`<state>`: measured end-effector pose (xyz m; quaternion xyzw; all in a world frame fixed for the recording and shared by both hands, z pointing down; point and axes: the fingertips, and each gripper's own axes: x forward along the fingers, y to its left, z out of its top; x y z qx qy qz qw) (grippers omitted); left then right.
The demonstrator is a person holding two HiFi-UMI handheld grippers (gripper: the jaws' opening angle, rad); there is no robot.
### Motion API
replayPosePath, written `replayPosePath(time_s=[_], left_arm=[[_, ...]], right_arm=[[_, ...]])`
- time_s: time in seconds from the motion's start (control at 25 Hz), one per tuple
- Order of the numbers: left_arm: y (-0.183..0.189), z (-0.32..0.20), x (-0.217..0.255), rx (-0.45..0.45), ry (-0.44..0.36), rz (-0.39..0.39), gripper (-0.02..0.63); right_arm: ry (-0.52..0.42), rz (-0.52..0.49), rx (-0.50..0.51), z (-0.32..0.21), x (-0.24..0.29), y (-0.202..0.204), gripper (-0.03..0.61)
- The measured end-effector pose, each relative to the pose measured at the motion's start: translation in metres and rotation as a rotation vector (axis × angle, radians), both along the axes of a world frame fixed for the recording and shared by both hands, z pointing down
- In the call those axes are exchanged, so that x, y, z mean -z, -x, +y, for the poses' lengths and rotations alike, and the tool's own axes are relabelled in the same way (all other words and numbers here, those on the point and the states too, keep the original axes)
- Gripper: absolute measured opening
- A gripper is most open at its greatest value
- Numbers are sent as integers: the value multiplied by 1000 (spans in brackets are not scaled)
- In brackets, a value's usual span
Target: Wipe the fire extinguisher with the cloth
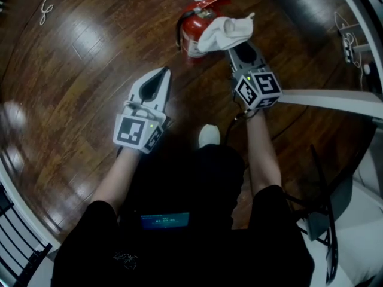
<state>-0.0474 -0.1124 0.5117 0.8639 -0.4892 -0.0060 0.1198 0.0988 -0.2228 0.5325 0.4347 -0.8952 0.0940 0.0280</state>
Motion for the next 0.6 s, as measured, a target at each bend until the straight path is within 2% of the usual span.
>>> replayPosePath(time_s=[0.36, 0.6], left_arm=[[7, 6, 8, 2, -23, -6, 2], [8, 12, 4, 17, -1, 45, 2]], right_arm=[[-41, 15, -14, -2, 13, -6, 120], [-78, 25, -31, -30, 25, -17, 118]])
